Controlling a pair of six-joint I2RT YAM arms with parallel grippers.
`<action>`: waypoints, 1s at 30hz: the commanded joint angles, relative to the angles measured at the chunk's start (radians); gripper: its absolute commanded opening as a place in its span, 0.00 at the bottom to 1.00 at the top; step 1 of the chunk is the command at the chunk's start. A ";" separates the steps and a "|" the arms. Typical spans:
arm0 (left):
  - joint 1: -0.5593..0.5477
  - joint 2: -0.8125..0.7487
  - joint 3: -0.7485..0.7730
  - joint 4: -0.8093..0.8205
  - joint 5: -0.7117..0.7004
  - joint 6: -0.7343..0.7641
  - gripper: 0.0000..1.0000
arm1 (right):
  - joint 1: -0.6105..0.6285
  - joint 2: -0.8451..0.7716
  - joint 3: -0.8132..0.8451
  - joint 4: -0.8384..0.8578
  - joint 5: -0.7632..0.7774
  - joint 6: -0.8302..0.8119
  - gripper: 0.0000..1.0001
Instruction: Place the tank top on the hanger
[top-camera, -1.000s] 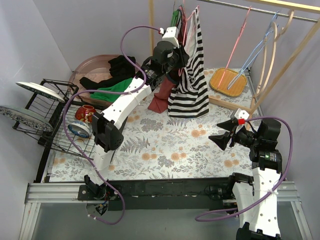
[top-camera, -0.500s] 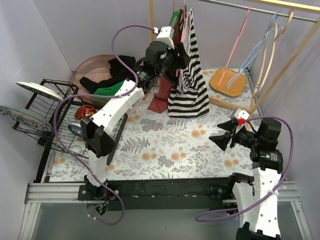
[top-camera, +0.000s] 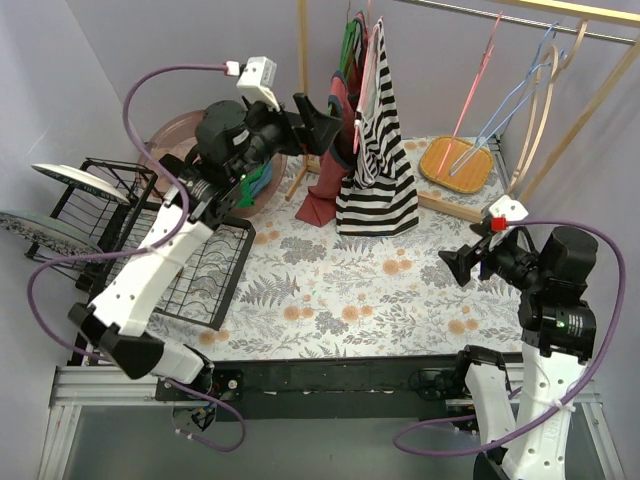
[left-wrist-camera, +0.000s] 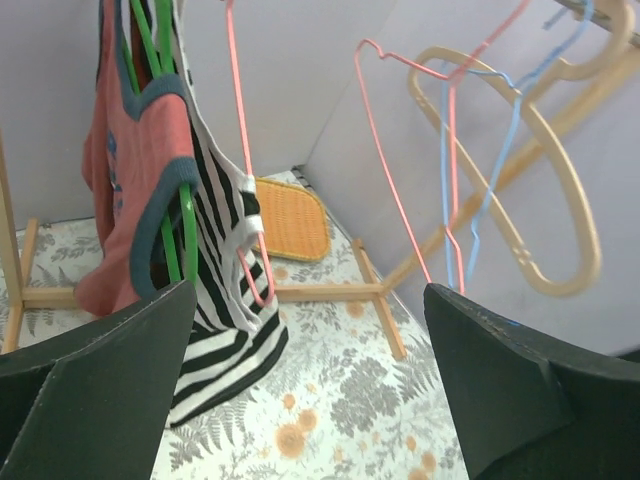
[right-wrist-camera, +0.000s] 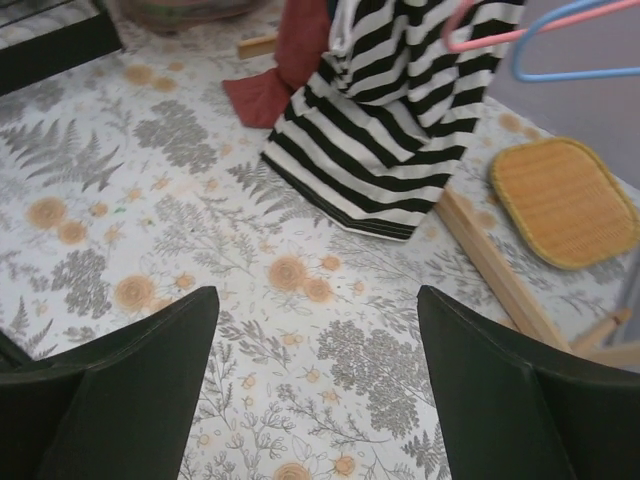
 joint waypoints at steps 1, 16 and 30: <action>0.008 -0.189 -0.146 -0.013 0.078 0.034 0.98 | -0.005 -0.022 0.110 0.011 0.235 0.138 0.93; 0.009 -0.719 -0.597 -0.186 -0.002 0.060 0.98 | -0.027 -0.016 0.238 0.086 0.683 0.299 0.98; 0.009 -0.905 -0.782 -0.229 -0.049 -0.003 0.98 | -0.027 -0.045 0.275 0.095 0.780 0.278 0.98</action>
